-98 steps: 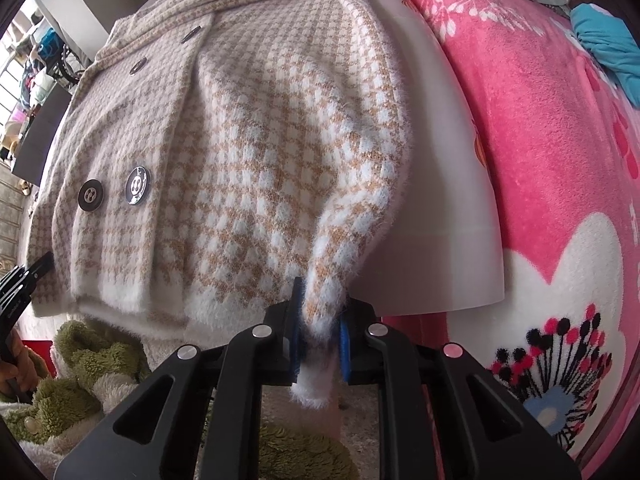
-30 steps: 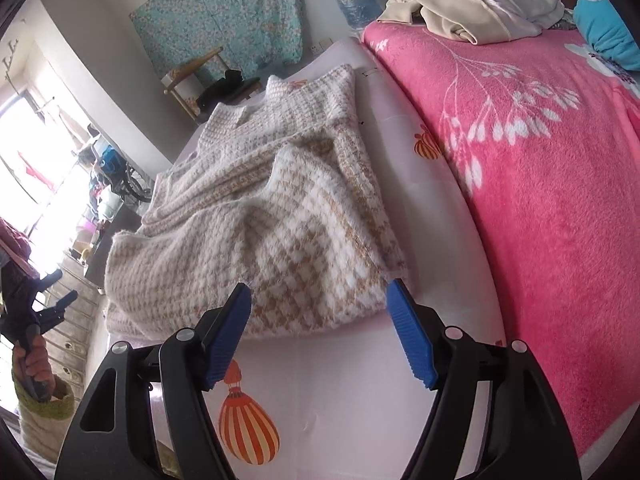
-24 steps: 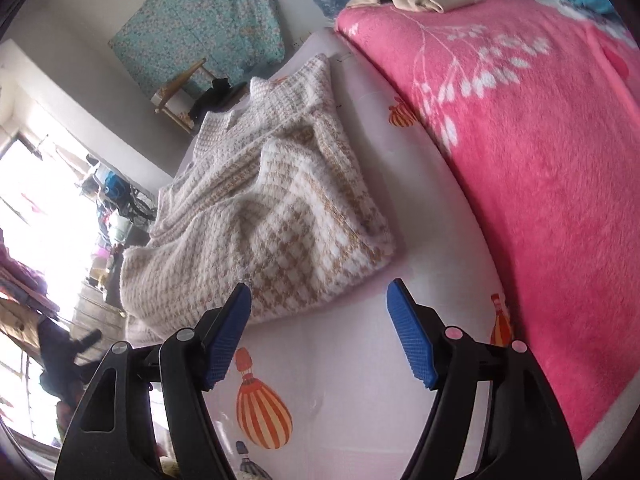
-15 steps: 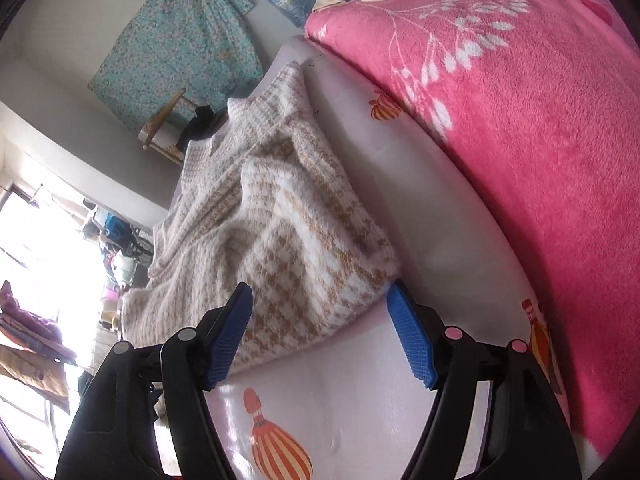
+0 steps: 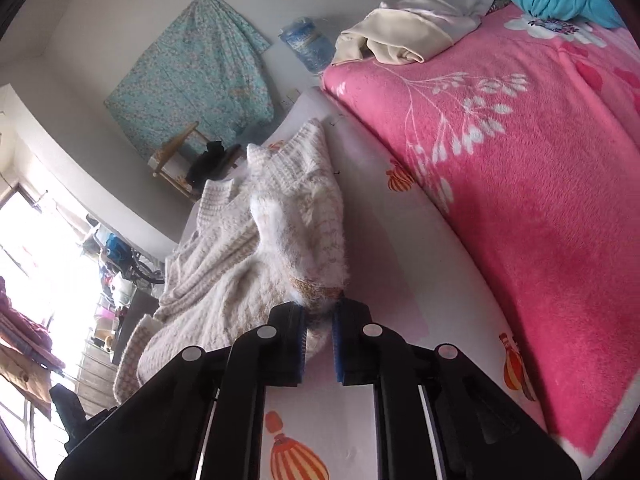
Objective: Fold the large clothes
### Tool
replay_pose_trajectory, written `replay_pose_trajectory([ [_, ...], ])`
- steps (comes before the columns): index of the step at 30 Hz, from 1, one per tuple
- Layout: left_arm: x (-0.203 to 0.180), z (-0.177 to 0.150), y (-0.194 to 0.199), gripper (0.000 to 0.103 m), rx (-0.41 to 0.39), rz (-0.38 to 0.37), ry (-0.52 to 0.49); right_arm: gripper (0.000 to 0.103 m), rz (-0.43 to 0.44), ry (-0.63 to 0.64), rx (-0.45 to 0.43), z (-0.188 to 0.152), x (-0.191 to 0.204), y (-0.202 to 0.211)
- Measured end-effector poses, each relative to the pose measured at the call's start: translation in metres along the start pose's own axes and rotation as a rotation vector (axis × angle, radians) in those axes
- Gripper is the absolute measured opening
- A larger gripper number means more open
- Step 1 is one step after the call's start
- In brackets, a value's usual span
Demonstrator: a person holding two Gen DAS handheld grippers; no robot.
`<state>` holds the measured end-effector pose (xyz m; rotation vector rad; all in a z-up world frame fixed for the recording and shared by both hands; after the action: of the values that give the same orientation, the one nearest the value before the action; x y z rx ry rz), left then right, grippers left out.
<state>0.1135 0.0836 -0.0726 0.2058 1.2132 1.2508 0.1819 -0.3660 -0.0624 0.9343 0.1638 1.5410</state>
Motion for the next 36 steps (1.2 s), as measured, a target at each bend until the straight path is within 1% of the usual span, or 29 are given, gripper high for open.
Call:
replay_pose_trajectory([
  [3, 0.006, -0.005, 0.021, 0.007, 0.032, -0.036, 0.019, 0.010, 0.002, 0.009, 0.017, -0.003, 0.002, 0.016],
  [5, 0.020, -0.014, 0.024, 0.007, 0.082, -0.056, 0.060, 0.010, 0.010, -0.014, 0.048, -0.013, -0.004, 0.020],
  [6, 0.028, -0.019, 0.019, 0.009, 0.112, -0.054, 0.074, 0.012, 0.009, -0.013, 0.083, -0.020, -0.008, 0.017],
  [7, 0.040, -0.024, 0.011, 0.015, 0.138, -0.032, 0.092, 0.014, 0.002, 0.000, 0.130, -0.030, -0.012, 0.011],
  [9, 0.066, -0.031, 0.005, 0.020, 0.175, 0.027, 0.141, 0.025, -0.073, 0.017, 0.232, -0.050, -0.028, 0.001],
  [10, 0.077, -0.031, 0.006, 0.024, 0.175, 0.028, 0.166, 0.026, -0.111, 0.024, 0.266, -0.054, -0.036, 0.002],
  [12, 0.089, -0.020, 0.019, 0.025, 0.112, 0.062, 0.181, 0.038, -0.141, 0.034, 0.251, -0.049, -0.043, 0.013],
  [14, 0.090, -0.004, 0.037, 0.025, 0.028, 0.075, 0.157, 0.044, -0.195, 0.076, 0.186, -0.031, -0.044, 0.032],
  [15, 0.086, 0.003, 0.044, 0.025, -0.005, 0.070, 0.139, 0.044, -0.222, 0.110, 0.155, -0.020, -0.041, 0.039],
  [16, 0.075, 0.007, 0.047, 0.026, -0.026, 0.054, 0.108, 0.044, -0.226, 0.143, 0.134, -0.012, -0.035, 0.041],
  [17, 0.061, 0.010, 0.046, 0.026, -0.034, 0.025, 0.066, 0.044, -0.205, 0.176, 0.120, -0.004, -0.023, 0.038],
  [18, 0.043, 0.009, 0.043, 0.026, -0.023, -0.010, 0.019, 0.045, -0.166, 0.212, 0.120, 0.001, -0.009, 0.031],
  [20, -0.001, -0.001, 0.022, 0.027, 0.030, -0.082, -0.089, 0.044, -0.082, 0.299, 0.146, 0.005, 0.027, 0.008],
  [22, -0.044, -0.019, -0.006, 0.027, 0.092, -0.109, -0.208, 0.044, 0.000, 0.414, 0.192, -0.001, 0.071, -0.024],
  [24, -0.071, -0.040, -0.031, 0.027, 0.153, -0.117, -0.312, 0.044, 0.052, 0.526, 0.231, -0.014, 0.105, -0.049],
  [25, -0.074, -0.050, -0.043, 0.027, 0.183, -0.091, -0.344, 0.044, 0.063, 0.577, 0.263, -0.023, 0.116, -0.061],
  [26, -0.071, -0.059, -0.057, 0.027, 0.225, -0.041, -0.362, 0.044, 0.067, 0.615, 0.304, -0.036, 0.121, -0.071],
  [27, -0.061, -0.069, -0.069, 0.027, 0.266, 0.012, -0.369, 0.044, 0.054, 0.643, 0.357, -0.048, 0.120, -0.082],
  [28, -0.052, -0.074, -0.074, 0.026, 0.278, 0.023, -0.362, 0.044, 0.036, 0.660, 0.407, -0.061, 0.116, -0.089],
  [29, -0.050, -0.074, -0.070, 0.026, 0.265, -0.011, -0.347, 0.044, 0.034, 0.656, 0.445, -0.072, 0.110, -0.093],
  [30, -0.048, -0.074, -0.067, 0.026, 0.276, -0.021, -0.340, 0.044, 0.051, 0.638, 0.435, -0.073, 0.107, -0.092],
  [33, -0.047, -0.070, -0.063, 0.025, 0.295, -0.037, -0.335, 0.043, 0.085, 0.607, 0.481, -0.069, 0.102, -0.088],
  [35, -0.050, -0.059, -0.059, 0.025, 0.265, -0.039, -0.346, 0.044, 0.102, 0.598, 0.496, -0.063, 0.102, -0.086],
  [36, -0.051, -0.050, -0.057, 0.026, 0.234, -0.039, -0.355, 0.045, 0.100, 0.601, 0.482, -0.057, 0.102, -0.086],
])
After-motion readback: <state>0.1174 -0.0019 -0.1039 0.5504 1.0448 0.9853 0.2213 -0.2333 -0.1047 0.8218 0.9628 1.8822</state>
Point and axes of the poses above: each gripper's, at about its wrist camera, not at the fingertips, and y roughly against the way its jaws point, x to its left, z to its top, the point moved 8 cm from there along -y, roughly the way its jaws point, and after that the axes turned 12 degrees about y, right-handed, at the moved point
